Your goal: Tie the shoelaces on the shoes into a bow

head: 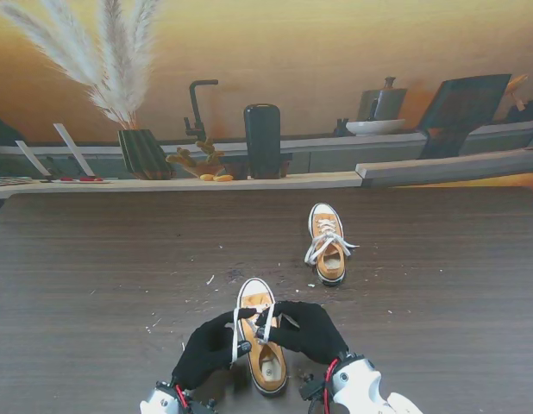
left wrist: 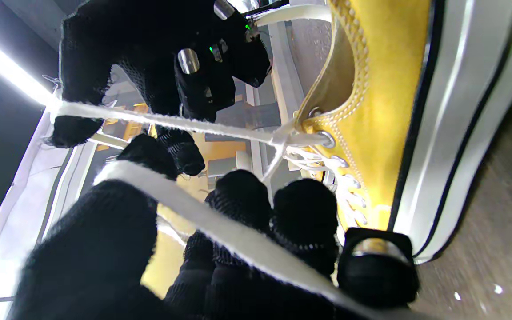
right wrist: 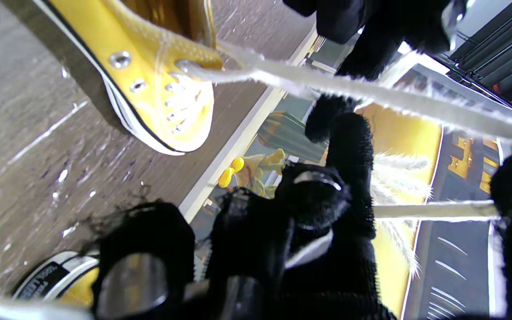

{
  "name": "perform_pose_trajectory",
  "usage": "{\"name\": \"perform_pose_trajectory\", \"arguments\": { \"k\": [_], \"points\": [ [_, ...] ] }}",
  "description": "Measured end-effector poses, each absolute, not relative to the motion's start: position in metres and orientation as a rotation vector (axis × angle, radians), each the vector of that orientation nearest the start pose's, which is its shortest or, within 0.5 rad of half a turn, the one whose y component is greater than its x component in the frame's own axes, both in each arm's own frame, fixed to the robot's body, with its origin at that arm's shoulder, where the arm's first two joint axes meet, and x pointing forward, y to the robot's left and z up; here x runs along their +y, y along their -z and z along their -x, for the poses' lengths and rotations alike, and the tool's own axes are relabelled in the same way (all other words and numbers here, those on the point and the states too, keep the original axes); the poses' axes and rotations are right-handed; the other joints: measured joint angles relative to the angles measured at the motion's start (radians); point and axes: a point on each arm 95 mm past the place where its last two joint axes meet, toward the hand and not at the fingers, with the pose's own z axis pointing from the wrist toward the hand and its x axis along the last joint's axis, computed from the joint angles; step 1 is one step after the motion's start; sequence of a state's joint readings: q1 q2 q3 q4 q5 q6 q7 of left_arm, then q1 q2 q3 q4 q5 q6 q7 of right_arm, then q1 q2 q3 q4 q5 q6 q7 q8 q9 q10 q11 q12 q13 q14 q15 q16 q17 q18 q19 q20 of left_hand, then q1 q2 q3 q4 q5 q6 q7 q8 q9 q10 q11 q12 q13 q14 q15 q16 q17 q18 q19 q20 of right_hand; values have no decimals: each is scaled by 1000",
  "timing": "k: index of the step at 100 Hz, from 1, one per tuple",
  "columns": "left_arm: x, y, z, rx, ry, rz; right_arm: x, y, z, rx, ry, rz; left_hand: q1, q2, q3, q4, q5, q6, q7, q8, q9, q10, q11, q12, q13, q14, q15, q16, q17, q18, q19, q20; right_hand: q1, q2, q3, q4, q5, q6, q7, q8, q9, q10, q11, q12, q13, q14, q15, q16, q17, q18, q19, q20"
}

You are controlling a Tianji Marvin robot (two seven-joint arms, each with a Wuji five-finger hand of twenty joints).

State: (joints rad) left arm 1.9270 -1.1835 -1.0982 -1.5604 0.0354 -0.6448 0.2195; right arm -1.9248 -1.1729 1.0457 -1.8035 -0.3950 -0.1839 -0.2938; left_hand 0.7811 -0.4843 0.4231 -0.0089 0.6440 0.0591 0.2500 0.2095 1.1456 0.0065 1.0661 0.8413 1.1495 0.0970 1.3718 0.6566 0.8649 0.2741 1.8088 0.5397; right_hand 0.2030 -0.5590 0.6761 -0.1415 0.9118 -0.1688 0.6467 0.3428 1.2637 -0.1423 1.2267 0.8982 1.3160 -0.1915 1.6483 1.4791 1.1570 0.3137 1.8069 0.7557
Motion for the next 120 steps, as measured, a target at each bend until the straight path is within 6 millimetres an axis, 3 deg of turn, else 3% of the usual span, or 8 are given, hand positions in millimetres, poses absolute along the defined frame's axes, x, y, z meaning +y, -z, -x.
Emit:
{"name": "perform_pose_trajectory", "arguments": {
  "k": [3, 68, 94, 114, 120],
  "points": [
    [-61, 408, -244, 598, 2543, 2069, 102, 356, -256, -1042, 2296, 1977, 0, -1, 0, 0, -1, -46, 0, 0, 0, 0, 0, 0, 0, 0, 0, 0, -1, 0, -1, 0, 0, -1, 6, 0, -11, 1, 0, 0, -10, 1, 0, 0, 0, 0, -4, 0, 0, 0, 0, -2],
    [-71, 405, -241, 706, 2525, 1807, 116, 357, -254, -1074, 2192, 1976, 0, -13, 44, -1, -2, -46, -7, -11, -6, 0, -15, 0, -11, -1, -14, 1, -28, 0, -20, 5, 52, -18, 4, 0, -25, 24, 1, 22, -63, 24, 0, -2, 0, 9, -47, 22, -1, 0, 0, -25],
    [-71, 404, -240, 727, 2502, 1755, 118, 357, -253, -1071, 2151, 1994, 0, -13, 53, -1, 0, -46, -9, -11, -6, 0, -15, 0, -11, -1, -15, 1, -28, 0, -24, 10, 189, -45, -99, 1, 8, 30, 28, 59, -138, 62, 0, -2, -3, 26, -106, 23, -15, 14, -14, -47],
    [-73, 403, -239, 767, 2490, 1704, 120, 358, -253, -1053, 2123, 2011, 0, -13, 59, -1, 0, -45, -14, -11, -6, 0, -15, 0, -11, -1, -15, 1, -28, 0, -25, 12, 258, -66, -101, 1, 57, 21, 52, 82, -177, 82, 0, -2, -13, 34, -132, 36, -38, 15, -21, -48],
    [-74, 403, -239, 772, 2484, 1697, 120, 358, -253, -1047, 2119, 2015, 0, -13, 59, -1, 0, -45, -15, -11, -6, 0, -16, 0, -11, -1, -15, 1, -28, 0, -25, 12, 307, -67, -168, 1, 68, 18, 80, 84, -192, 86, 0, -2, -23, 35, -138, 49, -45, 15, -23, -48]
  ]
}}
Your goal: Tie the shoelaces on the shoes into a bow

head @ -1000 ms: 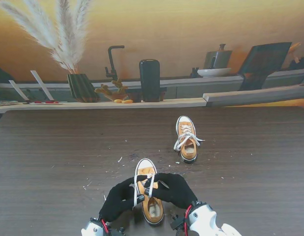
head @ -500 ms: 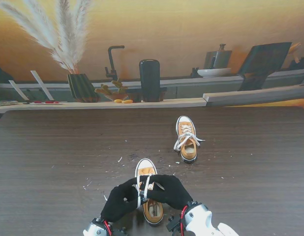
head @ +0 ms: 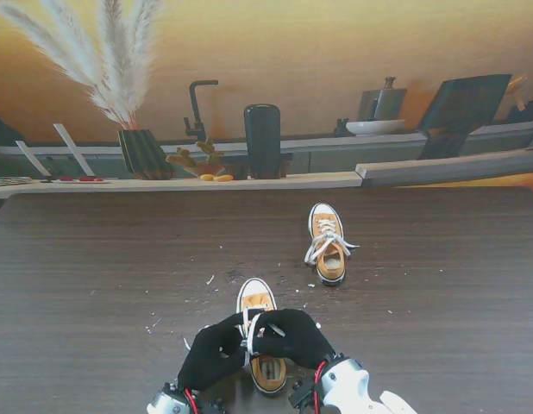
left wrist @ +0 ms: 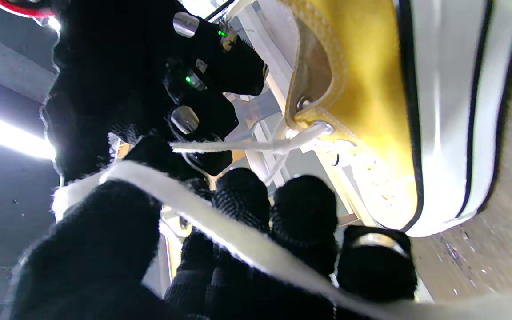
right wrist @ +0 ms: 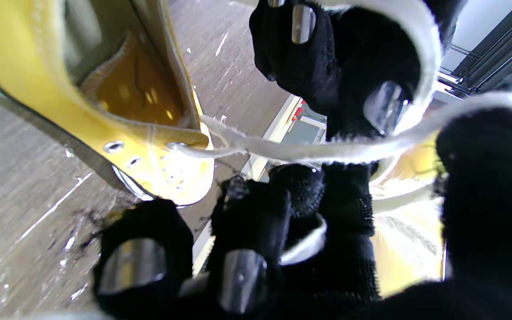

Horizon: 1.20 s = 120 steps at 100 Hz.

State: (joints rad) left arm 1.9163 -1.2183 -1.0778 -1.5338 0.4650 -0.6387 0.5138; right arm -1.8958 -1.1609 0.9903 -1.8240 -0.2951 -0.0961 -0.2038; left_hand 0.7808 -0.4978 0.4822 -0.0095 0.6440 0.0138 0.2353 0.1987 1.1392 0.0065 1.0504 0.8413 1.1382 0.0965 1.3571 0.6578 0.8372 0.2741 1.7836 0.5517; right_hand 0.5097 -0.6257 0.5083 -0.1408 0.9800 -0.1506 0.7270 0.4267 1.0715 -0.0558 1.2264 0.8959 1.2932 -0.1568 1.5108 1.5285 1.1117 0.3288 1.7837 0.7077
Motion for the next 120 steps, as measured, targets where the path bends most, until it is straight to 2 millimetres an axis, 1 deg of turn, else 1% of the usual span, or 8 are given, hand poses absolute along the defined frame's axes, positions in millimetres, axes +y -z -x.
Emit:
{"name": "perform_pose_trajectory", "arguments": {
  "k": [16, 17, 21, 24, 28, 31, 55, 120],
  "points": [
    [-75, 402, -239, 785, 2466, 1677, 121, 357, -253, -1044, 2101, 2017, 0, 0, 10, 0, 0, 0, 0, 0, 0, 0, -9, 0, 0, 0, -10, 0, 0, 0, -1, 3, 88, -2, -83, 1, 0, -16, 75, -81, -3, 1, 0, 0, -2, 0, -6, 0, -17, 0, -6, 0],
    [-75, 402, -239, 785, 2466, 1677, 121, 357, -253, -1044, 2100, 2017, 0, 0, 9, 0, 0, 0, 0, 0, 0, 0, -9, 0, 0, 0, -10, 0, 0, 0, -1, 4, 93, -26, -59, -15, 0, -21, 99, -105, -12, 1, 0, 0, -13, 0, -6, 0, -19, 0, -8, 0],
    [-76, 402, -239, 787, 2463, 1676, 121, 357, -253, -1046, 2096, 2017, 0, 0, 10, 0, 0, 0, 0, 0, 0, 0, -9, 0, 0, 0, -10, 0, 0, 0, -1, 7, 21, -184, 266, -116, -1, -26, 141, -138, -18, 2, 0, 0, -21, 0, -8, 0, -23, 0, -11, 4],
    [-76, 402, -239, 789, 2462, 1673, 121, 357, -253, -1047, 2093, 2017, -10, 0, 13, 0, 0, 0, 0, 0, 0, 0, -9, 0, 0, 0, -10, 0, 0, 0, -1, 8, -32, -269, 441, -171, -1, -32, 158, -148, -18, 2, 0, 0, -22, 0, -8, 0, -27, 0, -12, 5],
    [-76, 401, -240, 791, 2463, 1670, 121, 357, -253, -1048, 2088, 2018, -10, 0, 11, 0, 1, 0, 0, 0, 0, 0, -9, 0, 0, 0, -10, 0, 0, 0, -1, 8, -54, -325, 564, -205, -1, -36, 172, -151, -18, 2, 0, 0, -25, 0, -8, 0, -28, 0, -12, 5],
    [-77, 401, -240, 792, 2463, 1668, 121, 357, -253, -1047, 2084, 2019, -10, 0, 11, 0, 1, 0, 0, 0, 0, 0, -9, 0, 0, 0, -10, 0, 0, 0, -1, 8, -56, -343, 594, -216, -1, -37, 177, -151, -18, 2, 0, 0, -25, 0, -8, 0, -29, 0, -13, 5],
    [-77, 401, -241, 813, 2459, 1644, 122, 356, -253, -1026, 2065, 2035, -10, 0, 11, 0, 1, 1, -7, 0, 0, 0, -9, 0, 0, 0, -10, 0, 0, 0, -1, 8, -55, -365, 609, -232, -1, -44, 240, -198, -19, 2, 0, 0, -26, 0, -8, 0, -36, 0, -14, 6],
    [-77, 400, -239, 900, 2406, 1476, 126, 357, -250, -990, 2052, 2060, -10, 0, 23, 0, -17, 6, -25, 0, 0, -1, -10, 0, 0, -1, -11, 0, 0, 0, -3, 9, -39, -414, 620, -232, 42, -64, 287, -211, -71, 20, 0, -10, -71, 1, -20, 1, -78, 1, -16, 20]
  ]
}}
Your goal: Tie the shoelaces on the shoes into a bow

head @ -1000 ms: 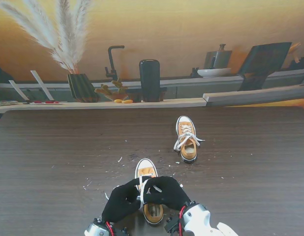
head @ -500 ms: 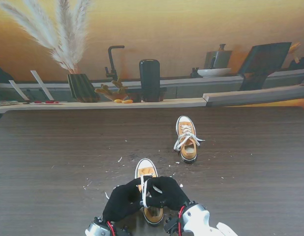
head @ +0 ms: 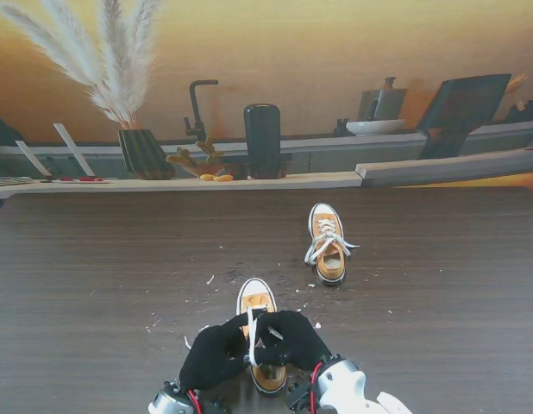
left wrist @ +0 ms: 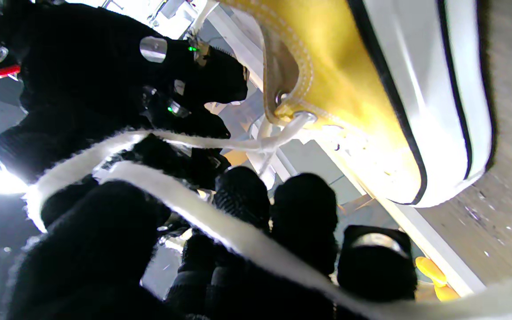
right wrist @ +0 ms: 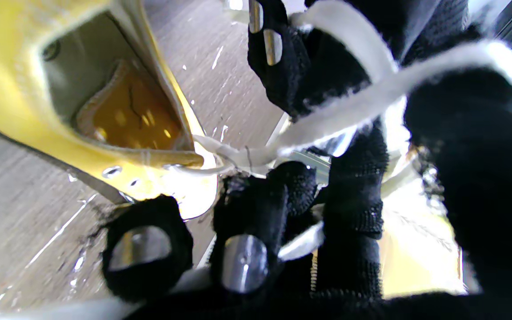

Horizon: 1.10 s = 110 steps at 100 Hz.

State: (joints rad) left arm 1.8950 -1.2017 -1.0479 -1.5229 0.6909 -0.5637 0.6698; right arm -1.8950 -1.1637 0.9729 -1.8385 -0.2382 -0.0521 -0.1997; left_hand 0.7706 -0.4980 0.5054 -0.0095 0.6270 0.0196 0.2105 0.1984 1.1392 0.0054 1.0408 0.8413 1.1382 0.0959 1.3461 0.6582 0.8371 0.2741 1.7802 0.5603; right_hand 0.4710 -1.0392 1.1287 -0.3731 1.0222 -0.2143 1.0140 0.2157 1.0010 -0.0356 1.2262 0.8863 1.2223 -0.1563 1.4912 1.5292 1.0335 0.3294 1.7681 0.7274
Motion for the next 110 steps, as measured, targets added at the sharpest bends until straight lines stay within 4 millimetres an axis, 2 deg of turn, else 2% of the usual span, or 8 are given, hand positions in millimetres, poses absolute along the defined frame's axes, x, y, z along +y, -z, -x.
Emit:
{"name": "perform_pose_trajectory", "arguments": {
  "k": [33, 48, 59, 78, 82, 84, 106, 110],
  "points": [
    [-76, 398, -238, 933, 2399, 1431, 128, 358, -250, -911, 2037, 2089, 0, 0, 10, 0, -1, 13, -6, -1, 0, -1, 0, 0, 0, -1, 0, 0, 0, 0, -6, 0, 76, -22, 37, 0, 83, -18, 52, -1, -11, 4, 0, 0, -15, 0, 0, 0, -24, 1, -10, 10],
    [-76, 397, -237, 945, 2402, 1414, 128, 357, -250, -880, 2041, 2096, 0, 0, 11, 0, -1, 49, -13, -15, 0, -11, 0, 0, 0, -3, -6, 0, 0, 0, -7, 0, 86, -14, 37, -11, 81, -18, 63, 12, -46, 12, 0, 0, -54, 0, -1, 0, -66, 3, -20, 31],
    [-75, 396, -237, 947, 2402, 1410, 128, 357, -249, -835, 2033, 2089, 0, 0, 11, 0, -1, 49, -14, -15, 0, -11, -1, 0, 0, -3, -12, 0, -1, 0, -10, 0, 86, 50, 36, -8, 49, 7, 58, 124, -139, 31, 1, 0, -155, -2, -3, 0, -162, 0, -37, 77],
    [-71, 394, -235, 967, 2403, 1414, 125, 356, -249, -794, 2032, 2076, 0, 0, 11, 0, -1, 49, -14, -15, -10, -11, -24, 0, -36, -4, -26, 0, -34, 0, -25, 0, 87, 163, 35, -2, -23, 62, 48, 294, -249, 32, 8, 0, -277, -25, -3, 0, -307, -8, -81, 123],
    [-70, 393, -235, 977, 2402, 1417, 125, 356, -248, -796, 2031, 2074, 0, 0, 11, 0, -2, 48, -18, -16, -19, -12, -27, 0, -39, -4, -29, 0, -37, 0, -32, 0, 87, 175, 35, 0, -26, 74, 48, 308, -251, 33, 8, 0, -280, -25, -3, 0, -327, -9, -91, 126],
    [-69, 393, -235, 982, 2402, 1419, 124, 356, -248, -797, 2031, 2073, 0, 0, 11, 0, -4, 48, -23, -16, -19, -12, -28, 0, -42, -4, -35, 0, -39, 0, -34, 0, 87, 182, 35, 17, -35, 82, 51, 319, -261, 34, 8, 0, -290, -25, -8, 0, -338, -9, -95, 128],
    [-65, 393, -233, 979, 2412, 1445, 121, 355, -249, -830, 2022, 2059, 0, 0, 11, 0, -3, 45, -1, -16, -50, -12, -54, 0, -85, -4, -62, 0, -95, 0, -61, 0, 87, 213, 48, 30, -47, 139, 52, 384, -300, 34, 8, 0, -328, -25, -34, 0, -412, -9, -152, 149],
    [-64, 393, -233, 982, 2412, 1447, 121, 355, -249, -836, 2023, 2058, 0, 0, 11, 0, -4, 44, -1, -16, -59, -12, -75, 0, -97, -4, -71, 17, -108, 0, -76, 19, 87, 215, 48, 30, -47, 143, 53, 387, -304, 34, 8, 0, -330, -25, -37, 0, -418, -9, -155, 151]
  ]
}}
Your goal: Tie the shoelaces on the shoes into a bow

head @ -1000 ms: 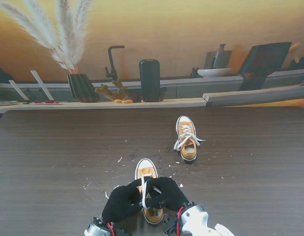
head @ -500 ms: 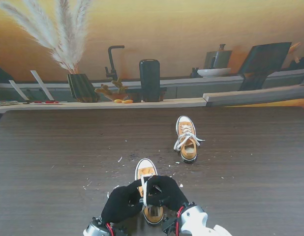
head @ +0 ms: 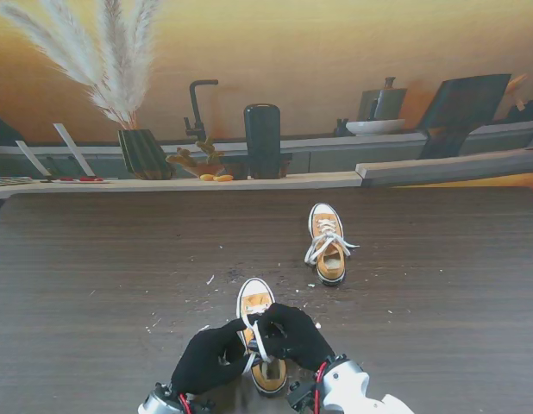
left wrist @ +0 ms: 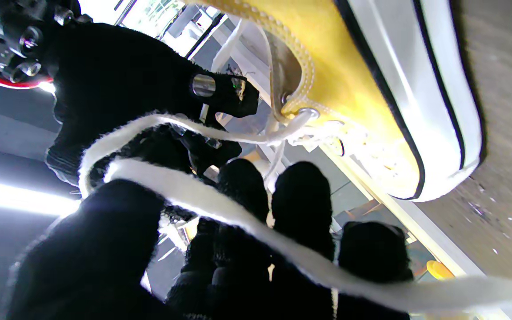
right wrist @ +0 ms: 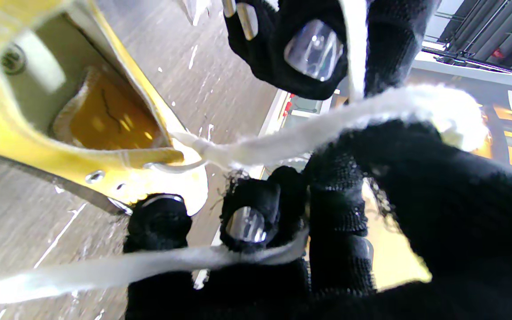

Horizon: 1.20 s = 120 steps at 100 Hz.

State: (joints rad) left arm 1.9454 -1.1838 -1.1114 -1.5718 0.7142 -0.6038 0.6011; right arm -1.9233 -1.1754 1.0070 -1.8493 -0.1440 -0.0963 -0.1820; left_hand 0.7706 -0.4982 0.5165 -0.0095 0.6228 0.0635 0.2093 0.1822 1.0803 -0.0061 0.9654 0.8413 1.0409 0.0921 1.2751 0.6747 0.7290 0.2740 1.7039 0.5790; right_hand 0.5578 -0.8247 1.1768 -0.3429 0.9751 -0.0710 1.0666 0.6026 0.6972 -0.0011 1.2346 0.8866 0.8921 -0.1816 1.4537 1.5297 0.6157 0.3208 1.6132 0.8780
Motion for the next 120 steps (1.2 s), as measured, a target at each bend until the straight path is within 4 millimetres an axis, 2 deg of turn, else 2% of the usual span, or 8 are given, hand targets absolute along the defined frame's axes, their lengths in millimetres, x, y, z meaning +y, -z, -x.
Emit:
{"name": "perform_pose_trajectory", "arguments": {
  "k": [24, 32, 35, 53, 84, 95, 109, 120],
  "points": [
    [-63, 393, -232, 991, 2414, 1461, 119, 354, -249, -844, 2046, 2059, 0, 2, 0, 0, -20, -24, 26, 0, -37, 0, -39, 0, -25, 0, -39, 9, -53, 0, -40, 23, -1, 0, 29, 0, 0, 21, 13, 10, 0, 0, -7, 0, 0, 10, -24, 0, -19, 4, -22, 9],
    [-62, 394, -232, 938, 2440, 1496, 119, 353, -249, -847, 2058, 2056, 0, 40, 1, 0, -5, -27, 66, 1, -37, 0, -40, 0, -25, 2, -39, 9, -58, 0, -41, 31, -1, 0, 29, 0, 0, 22, 13, 10, 0, 0, -8, 0, 0, 13, -33, 0, -19, 4, -24, 10],
    [-62, 394, -233, 917, 2450, 1511, 119, 353, -249, -852, 2061, 2055, 0, 49, 6, 0, -4, -72, 74, 9, -37, 0, -40, 0, -25, 3, -39, 9, -63, 0, -42, 36, -1, 0, 29, 0, 0, 22, 13, 10, 0, 0, -8, 0, 0, 16, -36, 0, -19, 4, -24, 10],
    [-64, 397, -233, 861, 2500, 1544, 117, 354, -250, -895, 2046, 2039, 0, 93, 8, 0, -4, -72, 105, 29, -38, 11, -40, 0, -25, 13, -39, 20, -70, 0, -46, 55, -2, 0, 29, 0, 0, 22, 15, 10, -1, 0, -8, 0, 1, 35, -59, 0, -19, 4, -26, 12],
    [-68, 400, -235, 799, 2534, 1603, 115, 355, -252, -947, 2027, 2005, 25, 62, 6, -25, 17, -71, 173, 70, -38, 25, -41, 0, -30, 22, -39, 22, -81, 1, -62, 69, -5, 15, 31, 10, 1, 33, 16, 10, 0, -1, -9, 0, 2, 71, -105, 0, -20, 13, -34, 12],
    [-68, 401, -235, 782, 2541, 1607, 113, 355, -253, -988, 2010, 1990, 75, 32, -38, -48, 39, -71, 218, 94, -39, 35, -51, 2, -48, 31, -39, 23, -95, 2, -69, 78, -5, 24, 38, 17, 3, 39, 19, 10, 0, -1, -9, 0, 2, 72, -109, 0, -18, 14, -34, 12],
    [-68, 401, -236, 769, 2545, 1603, 113, 356, -253, -1003, 2006, 1985, 149, 20, -142, -48, 39, -70, 321, 94, -41, 41, -62, 15, -60, 37, -39, 29, -108, 3, -83, 93, -7, 25, 41, 18, 11, 41, 20, 10, 0, -1, -9, 0, 2, 73, -110, 0, -18, 14, -34, 12],
    [-68, 401, -236, 762, 2543, 1601, 113, 356, -253, -1017, 1997, 1979, 149, -6, -142, -48, 39, -70, 406, 130, -41, 47, -62, 16, -60, 41, -39, 32, -109, 3, -90, 101, -18, 33, 55, 18, 16, 44, 22, 10, 8, -2, -9, 0, 2, 74, -110, 1, -18, 14, -35, 13]
  ]
}}
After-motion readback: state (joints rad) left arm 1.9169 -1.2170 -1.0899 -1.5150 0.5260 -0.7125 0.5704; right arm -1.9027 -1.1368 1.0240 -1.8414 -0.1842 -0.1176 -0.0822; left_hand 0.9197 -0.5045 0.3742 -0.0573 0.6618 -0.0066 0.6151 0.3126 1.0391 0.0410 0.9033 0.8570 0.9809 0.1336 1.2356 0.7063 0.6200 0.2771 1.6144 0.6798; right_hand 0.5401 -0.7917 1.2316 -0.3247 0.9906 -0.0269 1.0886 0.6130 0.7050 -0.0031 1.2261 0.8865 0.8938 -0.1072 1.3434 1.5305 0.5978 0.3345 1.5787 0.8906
